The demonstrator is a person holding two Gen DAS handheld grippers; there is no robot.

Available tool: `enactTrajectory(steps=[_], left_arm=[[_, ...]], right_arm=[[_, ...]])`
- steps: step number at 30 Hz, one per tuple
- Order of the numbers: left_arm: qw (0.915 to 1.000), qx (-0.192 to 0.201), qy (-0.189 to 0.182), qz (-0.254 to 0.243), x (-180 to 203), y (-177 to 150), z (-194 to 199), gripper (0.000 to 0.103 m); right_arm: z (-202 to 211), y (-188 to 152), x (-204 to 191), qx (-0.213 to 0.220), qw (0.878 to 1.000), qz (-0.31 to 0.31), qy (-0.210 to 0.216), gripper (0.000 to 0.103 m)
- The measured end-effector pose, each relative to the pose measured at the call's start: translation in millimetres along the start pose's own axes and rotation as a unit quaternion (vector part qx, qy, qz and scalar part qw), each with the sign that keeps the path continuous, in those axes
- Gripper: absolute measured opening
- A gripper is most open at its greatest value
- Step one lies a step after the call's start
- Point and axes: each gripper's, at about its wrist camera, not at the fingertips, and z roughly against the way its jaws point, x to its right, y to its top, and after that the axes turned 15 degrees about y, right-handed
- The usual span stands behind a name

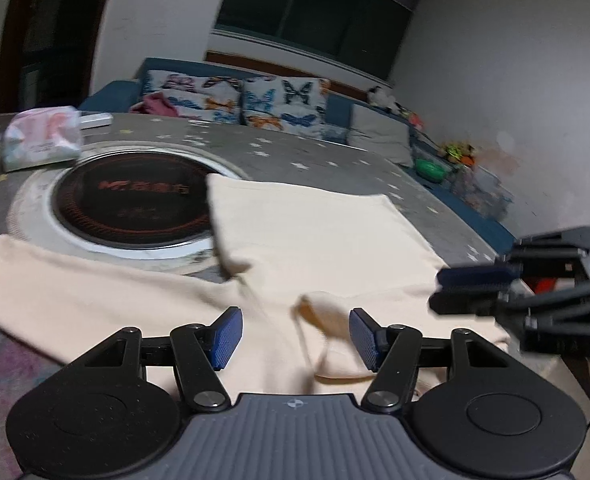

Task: Fold clothes
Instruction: 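Fold the lifted sleeve across the sweatshirt body with the right gripper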

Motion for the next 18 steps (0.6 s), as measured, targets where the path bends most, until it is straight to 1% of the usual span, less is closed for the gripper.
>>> enactTrajectory(steps=[2,4,5,6,8,10,11,12,13,15,18], left_arm=[[0.9999,-0.004,-0.008,-0.013,8,-1,-3,0.061],[0.9995,-0.005,-0.014,-0.029,16,-4,-5,0.057],[0.9992,-0.005,-0.016,-0.037,19,-5,-6,0.054],[0.9988,-0.006,-0.019,-0.044,22,-7,-6,0.054],[0.9981,-0.007,-0.023,-0.056,27,-9,-7,0.052],[0.9975,-0.011,-0.025,-0.065,29,-11,-9,0.043],[0.9972,-0.015,-0.026,-0.068,30,-13,-9,0.035],[0.9969,-0.017,-0.027,-0.071,31,-14,-10,0.03],[0.9967,-0.019,-0.026,-0.075,32,-16,-11,0.027],[0.9961,-0.017,-0.023,-0.084,34,-19,-11,0.013],[0.9954,-0.008,-0.013,-0.094,36,-21,-7,0.002]], right_arm=[[13,-8,13,-0.001,1.0,-0.016,-0.025,0.022],[24,-21,25,-0.005,0.998,-0.035,-0.049,0.024],[29,-27,31,-0.007,0.997,-0.045,-0.061,0.028],[34,-34,36,-0.009,0.996,-0.054,-0.073,0.031],[43,-47,47,-0.013,0.993,-0.071,-0.094,0.031],[48,-60,56,-0.019,0.99,-0.089,-0.111,0.031],[50,-66,60,-0.02,0.988,-0.099,-0.116,0.031],[53,-71,63,-0.02,0.987,-0.107,-0.12,0.031],[55,-75,66,-0.018,0.985,-0.114,-0.125,0.031],[57,-81,70,-0.015,0.983,-0.124,-0.131,0.031],[57,-84,76,-0.007,0.982,-0.133,-0.136,0.032]])
